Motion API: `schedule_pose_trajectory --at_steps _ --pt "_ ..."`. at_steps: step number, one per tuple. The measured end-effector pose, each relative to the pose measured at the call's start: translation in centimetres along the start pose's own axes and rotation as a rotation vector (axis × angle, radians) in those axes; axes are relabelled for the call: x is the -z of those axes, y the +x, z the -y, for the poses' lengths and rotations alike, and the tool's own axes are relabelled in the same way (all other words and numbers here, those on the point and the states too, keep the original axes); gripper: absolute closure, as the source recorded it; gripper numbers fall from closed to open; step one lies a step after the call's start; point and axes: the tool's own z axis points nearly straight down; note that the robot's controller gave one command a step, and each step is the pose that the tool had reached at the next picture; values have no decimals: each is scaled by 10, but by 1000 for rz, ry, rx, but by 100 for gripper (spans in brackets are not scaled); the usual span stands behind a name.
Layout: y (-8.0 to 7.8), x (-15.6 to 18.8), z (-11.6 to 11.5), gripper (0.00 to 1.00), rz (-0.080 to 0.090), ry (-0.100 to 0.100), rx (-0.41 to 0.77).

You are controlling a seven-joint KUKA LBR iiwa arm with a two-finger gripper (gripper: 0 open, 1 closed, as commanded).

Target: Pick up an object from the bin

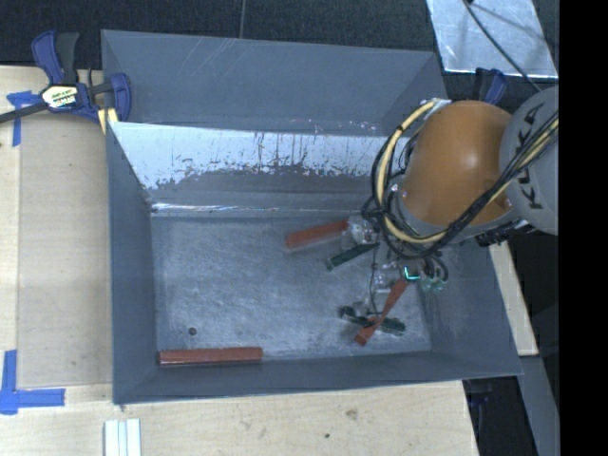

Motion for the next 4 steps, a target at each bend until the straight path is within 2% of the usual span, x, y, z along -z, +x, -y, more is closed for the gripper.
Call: schedule_pose_trajectory --at_steps 1,4 --pt "-75 -92 75 0 12 2 239" --pt "-81 -88 76 0 16 2 231"
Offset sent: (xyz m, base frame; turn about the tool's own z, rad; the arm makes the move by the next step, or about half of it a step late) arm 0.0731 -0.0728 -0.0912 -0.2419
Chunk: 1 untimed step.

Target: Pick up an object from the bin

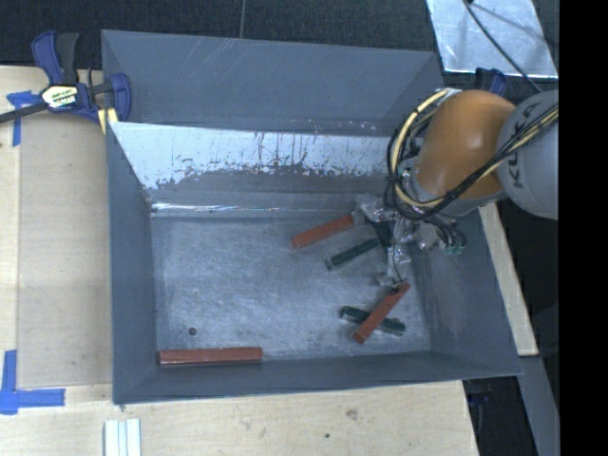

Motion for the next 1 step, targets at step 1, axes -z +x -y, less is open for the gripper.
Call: schedule_pose_trajectory --at_steps 1 --pt "-1 1 1 0 2 1 -3"
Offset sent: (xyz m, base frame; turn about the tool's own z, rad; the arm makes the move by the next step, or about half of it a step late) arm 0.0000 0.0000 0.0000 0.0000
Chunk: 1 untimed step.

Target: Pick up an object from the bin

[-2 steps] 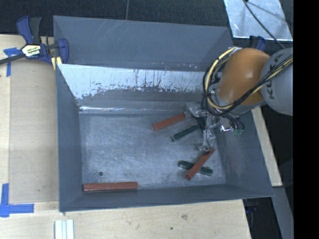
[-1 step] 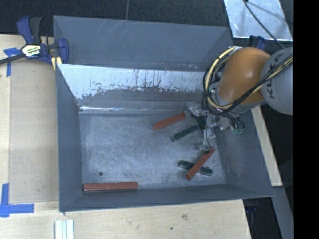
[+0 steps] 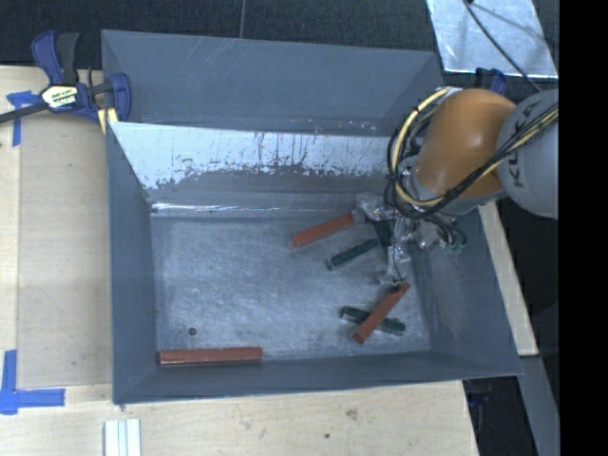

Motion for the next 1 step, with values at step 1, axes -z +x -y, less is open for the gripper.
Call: schedule_pose_trajectory --at_steps 1 --pt "-1 1 0 100 2 0 -1"
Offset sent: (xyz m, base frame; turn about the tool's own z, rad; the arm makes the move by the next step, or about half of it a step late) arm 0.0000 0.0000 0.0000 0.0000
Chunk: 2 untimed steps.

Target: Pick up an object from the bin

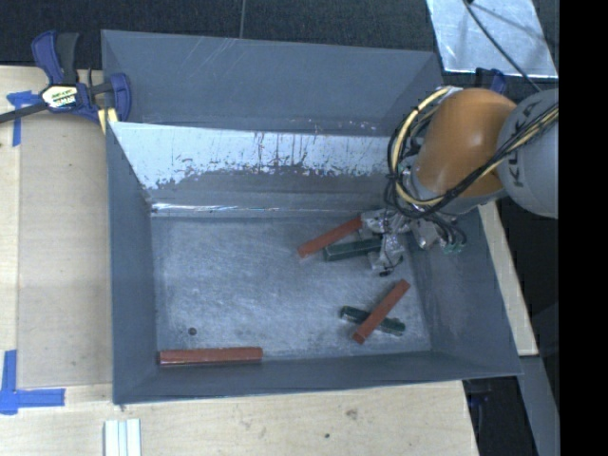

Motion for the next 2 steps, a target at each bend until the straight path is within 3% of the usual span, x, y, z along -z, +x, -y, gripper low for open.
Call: schedule_pose_trajectory --at_steps 2 --pt "-3 12 2 100 -3 0 -5"
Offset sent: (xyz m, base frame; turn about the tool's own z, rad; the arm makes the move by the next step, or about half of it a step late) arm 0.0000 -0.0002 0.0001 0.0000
